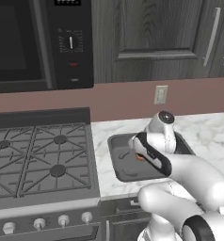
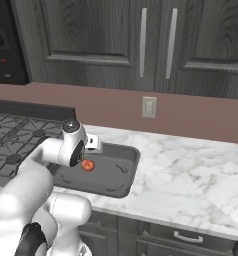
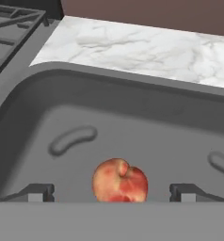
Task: Pick the peach and banana from the fridge and place them inside the tupperware on the counter.
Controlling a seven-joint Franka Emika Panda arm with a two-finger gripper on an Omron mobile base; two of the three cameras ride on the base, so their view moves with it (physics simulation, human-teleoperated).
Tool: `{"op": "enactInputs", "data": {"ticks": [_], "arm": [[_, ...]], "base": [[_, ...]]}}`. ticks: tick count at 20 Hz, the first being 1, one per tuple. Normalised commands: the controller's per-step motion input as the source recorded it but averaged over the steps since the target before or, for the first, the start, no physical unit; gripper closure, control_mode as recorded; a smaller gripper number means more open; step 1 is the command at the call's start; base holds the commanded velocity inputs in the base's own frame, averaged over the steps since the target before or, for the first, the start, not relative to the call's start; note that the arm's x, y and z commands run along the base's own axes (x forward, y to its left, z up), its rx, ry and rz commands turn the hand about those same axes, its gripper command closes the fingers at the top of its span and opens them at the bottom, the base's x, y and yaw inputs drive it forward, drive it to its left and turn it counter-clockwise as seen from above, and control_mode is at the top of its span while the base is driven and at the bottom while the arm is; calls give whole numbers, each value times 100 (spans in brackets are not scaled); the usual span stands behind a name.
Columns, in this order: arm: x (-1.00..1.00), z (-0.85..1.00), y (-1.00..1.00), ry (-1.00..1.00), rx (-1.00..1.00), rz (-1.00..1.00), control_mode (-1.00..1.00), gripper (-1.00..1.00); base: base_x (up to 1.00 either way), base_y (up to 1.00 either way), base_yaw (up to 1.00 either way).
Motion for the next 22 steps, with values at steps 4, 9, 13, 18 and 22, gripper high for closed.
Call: {"op": "enactInputs", "data": {"ticks": [4,9,13,18,22], "arm": [[-84,76,-1,0,0,0,-100,-100],[-100,77,-25,0,0,0,-100,-100],[-100,94,-27,-2,0,0,-100,-100],[-98,100,-26,-4,0,0,-100,-100],[-86,91,-27,0,0,0,-100,-100]], "base": [[0,0,0],[0,0,0],[0,0,0],[0,0,0],[0,0,0]]}}
